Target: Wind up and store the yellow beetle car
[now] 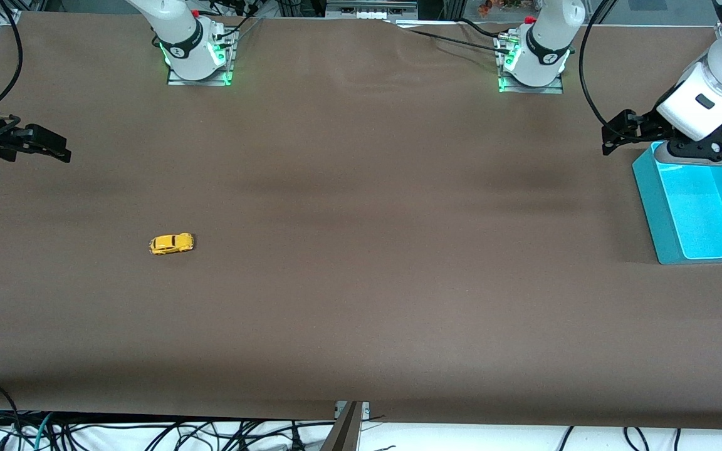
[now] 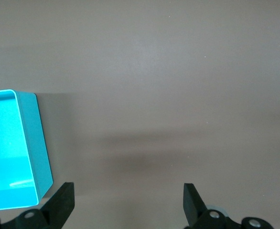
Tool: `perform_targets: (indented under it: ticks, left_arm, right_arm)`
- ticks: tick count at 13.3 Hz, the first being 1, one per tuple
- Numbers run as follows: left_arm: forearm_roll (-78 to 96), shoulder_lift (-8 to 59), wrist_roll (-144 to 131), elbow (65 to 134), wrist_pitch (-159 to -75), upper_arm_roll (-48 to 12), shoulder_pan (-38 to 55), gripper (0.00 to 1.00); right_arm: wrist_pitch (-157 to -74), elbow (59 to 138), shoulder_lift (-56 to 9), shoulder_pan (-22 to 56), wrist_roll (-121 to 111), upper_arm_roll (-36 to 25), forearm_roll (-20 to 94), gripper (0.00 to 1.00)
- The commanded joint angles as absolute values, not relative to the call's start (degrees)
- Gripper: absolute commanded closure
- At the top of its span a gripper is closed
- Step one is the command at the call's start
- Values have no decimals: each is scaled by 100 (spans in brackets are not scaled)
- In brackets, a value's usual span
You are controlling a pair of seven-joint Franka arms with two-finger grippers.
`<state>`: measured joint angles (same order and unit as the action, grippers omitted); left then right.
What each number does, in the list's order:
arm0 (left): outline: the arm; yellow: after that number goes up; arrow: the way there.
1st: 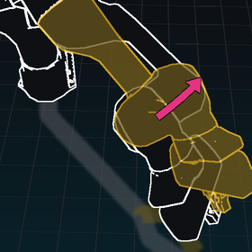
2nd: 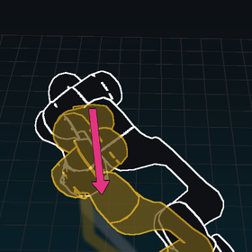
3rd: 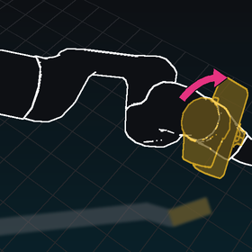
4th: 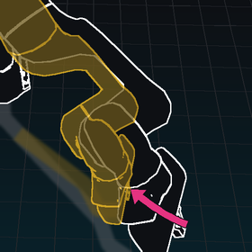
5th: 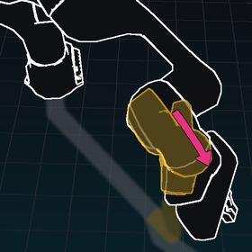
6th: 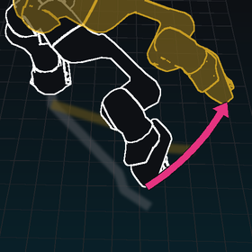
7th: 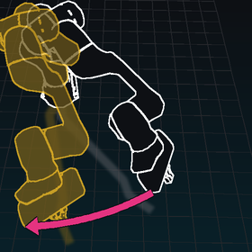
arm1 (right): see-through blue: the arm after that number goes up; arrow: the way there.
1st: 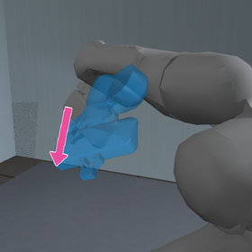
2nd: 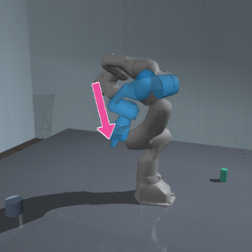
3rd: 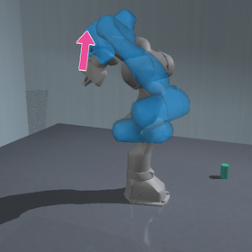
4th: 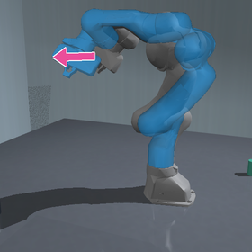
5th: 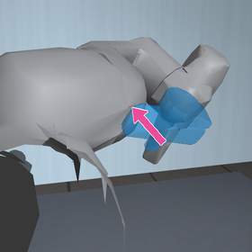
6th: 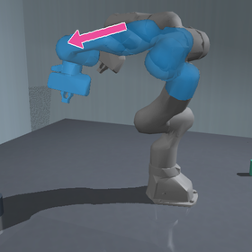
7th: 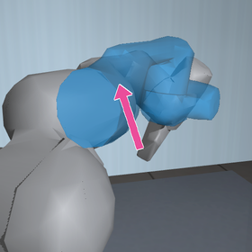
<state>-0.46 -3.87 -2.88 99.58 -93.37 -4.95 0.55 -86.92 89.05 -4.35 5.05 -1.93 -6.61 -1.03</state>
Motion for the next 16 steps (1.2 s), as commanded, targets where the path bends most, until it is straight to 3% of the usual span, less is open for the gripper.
perform_targets:
  ticks: [1,16]
  left_arm:
    - [-44,-404,-334,9914,-9255,-510,44,0]
    - [-44,-404,-316,9914,-9193,-501,35,0]
  right_arm:
    - [-8648,8868,-413,466,-53,-580,-185,0]
    - [-8666,8859,-413,439,-114,-589,-185,0]
